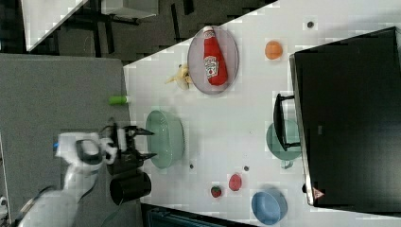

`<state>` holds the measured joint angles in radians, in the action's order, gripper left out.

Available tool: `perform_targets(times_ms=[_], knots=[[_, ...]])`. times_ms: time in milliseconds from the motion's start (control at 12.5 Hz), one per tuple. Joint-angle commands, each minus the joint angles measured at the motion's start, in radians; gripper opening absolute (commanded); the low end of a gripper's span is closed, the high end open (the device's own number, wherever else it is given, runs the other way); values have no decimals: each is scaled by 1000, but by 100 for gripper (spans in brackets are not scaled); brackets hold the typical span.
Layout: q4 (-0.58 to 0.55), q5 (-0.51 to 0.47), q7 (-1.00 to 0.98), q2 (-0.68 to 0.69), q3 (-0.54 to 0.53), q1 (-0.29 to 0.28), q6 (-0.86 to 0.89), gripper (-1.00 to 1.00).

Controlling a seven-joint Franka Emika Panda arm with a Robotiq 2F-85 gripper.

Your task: Drag strainer left to right.

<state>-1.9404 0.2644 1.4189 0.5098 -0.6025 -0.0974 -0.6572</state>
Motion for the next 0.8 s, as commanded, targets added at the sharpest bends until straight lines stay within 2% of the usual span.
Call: perform_targets(times_ms=[80, 320, 800], knots=[[-22, 13, 89, 62, 39, 12, -151, 100], [-71, 18, 90, 94, 87, 13, -262, 100], [-168, 44, 84, 80, 160, 22, -337, 100]])
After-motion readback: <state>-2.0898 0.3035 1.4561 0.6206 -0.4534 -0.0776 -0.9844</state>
